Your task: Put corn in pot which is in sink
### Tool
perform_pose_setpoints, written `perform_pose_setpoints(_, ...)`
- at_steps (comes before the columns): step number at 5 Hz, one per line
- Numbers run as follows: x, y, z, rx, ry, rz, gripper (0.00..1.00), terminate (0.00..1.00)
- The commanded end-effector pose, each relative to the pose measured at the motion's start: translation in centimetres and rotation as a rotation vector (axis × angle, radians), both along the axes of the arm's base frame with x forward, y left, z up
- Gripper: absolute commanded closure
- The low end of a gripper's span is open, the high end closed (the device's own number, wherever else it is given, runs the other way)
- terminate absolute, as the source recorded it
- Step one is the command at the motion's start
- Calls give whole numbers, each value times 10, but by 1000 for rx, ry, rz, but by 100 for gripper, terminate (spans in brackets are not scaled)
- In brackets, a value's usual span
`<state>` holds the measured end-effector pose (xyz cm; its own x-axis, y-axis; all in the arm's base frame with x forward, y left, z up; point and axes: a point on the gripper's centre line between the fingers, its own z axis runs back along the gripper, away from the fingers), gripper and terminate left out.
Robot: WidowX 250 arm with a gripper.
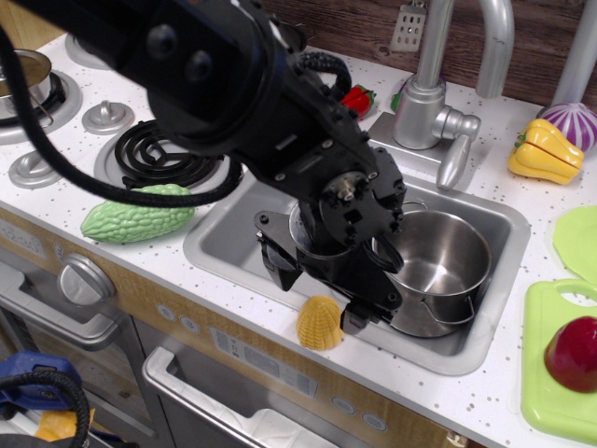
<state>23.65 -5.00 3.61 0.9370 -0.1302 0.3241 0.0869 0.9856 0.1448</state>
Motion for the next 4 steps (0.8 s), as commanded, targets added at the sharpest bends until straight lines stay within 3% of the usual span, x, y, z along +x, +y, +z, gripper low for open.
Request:
perform_pose_setpoints(1,0,0,0,0,0,0,0,0)
perform_pose_setpoints(4,3,7,-19,-81,-45,-44,0,0)
